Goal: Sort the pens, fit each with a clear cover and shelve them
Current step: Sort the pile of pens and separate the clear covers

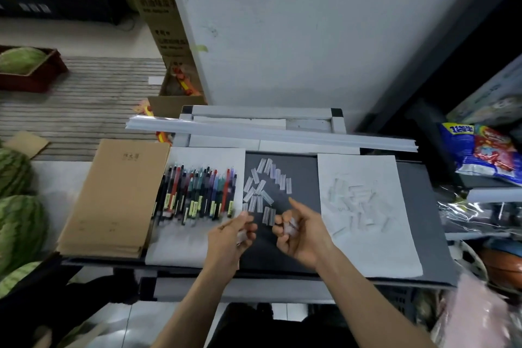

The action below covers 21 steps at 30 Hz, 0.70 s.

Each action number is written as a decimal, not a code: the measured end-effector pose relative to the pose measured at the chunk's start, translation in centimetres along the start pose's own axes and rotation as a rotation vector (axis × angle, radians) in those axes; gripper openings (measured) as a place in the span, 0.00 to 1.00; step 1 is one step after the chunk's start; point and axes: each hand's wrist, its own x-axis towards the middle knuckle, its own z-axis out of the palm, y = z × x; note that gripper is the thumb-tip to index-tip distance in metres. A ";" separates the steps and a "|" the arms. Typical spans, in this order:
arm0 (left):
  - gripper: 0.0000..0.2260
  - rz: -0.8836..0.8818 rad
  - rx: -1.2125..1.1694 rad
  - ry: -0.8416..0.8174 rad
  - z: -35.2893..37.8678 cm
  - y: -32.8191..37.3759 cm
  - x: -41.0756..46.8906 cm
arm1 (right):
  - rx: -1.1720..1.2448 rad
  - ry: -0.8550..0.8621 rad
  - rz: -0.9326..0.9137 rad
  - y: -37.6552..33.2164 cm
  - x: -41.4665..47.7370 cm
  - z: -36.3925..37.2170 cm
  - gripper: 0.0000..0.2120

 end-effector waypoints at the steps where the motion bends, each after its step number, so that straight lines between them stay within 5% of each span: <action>1: 0.14 0.044 0.081 0.037 0.0 0.1 0.1 | -0.041 0.018 -0.010 0.0 0.1 0.1 0.22; 6: 0.14 0.469 0.824 0.229 -0.3 0.9 0.5 | -0.380 0.189 -0.109 0.1 0.7 0.5 0.18; 11: 0.14 0.513 1.383 0.271 0.6 1.6 1.0 | -0.741 0.489 -0.339 -0.4 0.8 1.3 0.25; 16: 0.13 0.525 1.501 0.281 1.4 2.1 1.4 | -0.758 0.420 -0.304 -0.6 1.3 0.9 0.17; 21: 0.13 0.507 1.449 0.258 1.6 1.9 1.8 | -1.310 0.586 -0.410 -0.1 1.3 0.6 0.13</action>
